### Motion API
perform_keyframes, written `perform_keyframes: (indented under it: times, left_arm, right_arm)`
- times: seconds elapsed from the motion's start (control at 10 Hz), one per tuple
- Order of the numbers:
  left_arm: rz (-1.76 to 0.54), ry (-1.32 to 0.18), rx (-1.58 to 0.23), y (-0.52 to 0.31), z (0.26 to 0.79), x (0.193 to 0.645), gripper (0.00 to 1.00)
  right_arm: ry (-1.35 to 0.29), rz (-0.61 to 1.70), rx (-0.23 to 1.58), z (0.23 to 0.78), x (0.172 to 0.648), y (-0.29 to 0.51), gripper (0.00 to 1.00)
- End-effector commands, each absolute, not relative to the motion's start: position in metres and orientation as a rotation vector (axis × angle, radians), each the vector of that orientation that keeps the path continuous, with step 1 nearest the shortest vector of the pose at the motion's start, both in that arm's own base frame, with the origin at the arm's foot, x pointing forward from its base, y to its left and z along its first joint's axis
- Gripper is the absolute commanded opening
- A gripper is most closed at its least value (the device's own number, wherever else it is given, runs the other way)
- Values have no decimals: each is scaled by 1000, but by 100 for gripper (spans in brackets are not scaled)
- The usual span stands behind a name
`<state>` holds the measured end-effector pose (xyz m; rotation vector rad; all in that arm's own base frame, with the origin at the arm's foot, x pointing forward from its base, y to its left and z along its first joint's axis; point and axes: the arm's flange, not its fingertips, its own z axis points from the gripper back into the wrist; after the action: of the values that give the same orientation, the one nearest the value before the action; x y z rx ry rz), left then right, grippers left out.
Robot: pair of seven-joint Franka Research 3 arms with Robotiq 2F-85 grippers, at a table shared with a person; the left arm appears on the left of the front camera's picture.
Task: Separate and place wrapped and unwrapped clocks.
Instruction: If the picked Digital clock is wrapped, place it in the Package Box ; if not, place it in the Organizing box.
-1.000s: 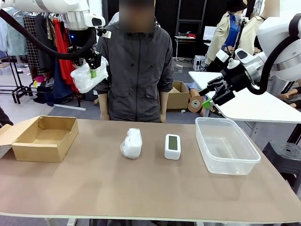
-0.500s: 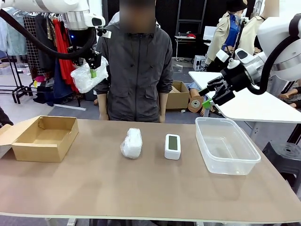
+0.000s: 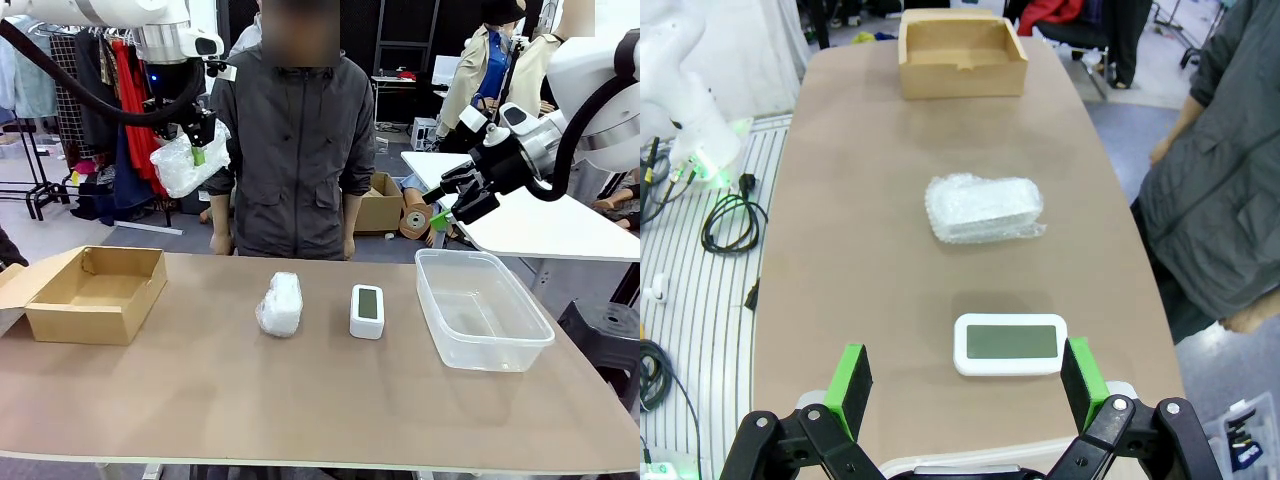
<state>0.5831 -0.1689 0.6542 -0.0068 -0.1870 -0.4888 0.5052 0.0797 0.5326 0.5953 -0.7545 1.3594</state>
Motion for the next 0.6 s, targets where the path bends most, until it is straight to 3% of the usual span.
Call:
perform_keyframes:
  times: [0.0,0.5]
  left_arm:
    - [-416,-128,2,-163,644,591,0]
    - [-227,-7,22,-120,573,605,0]
  right_arm:
    - [-762,1363,596,535,505,80,100]
    - [-762,1363,596,535,505,80,100]
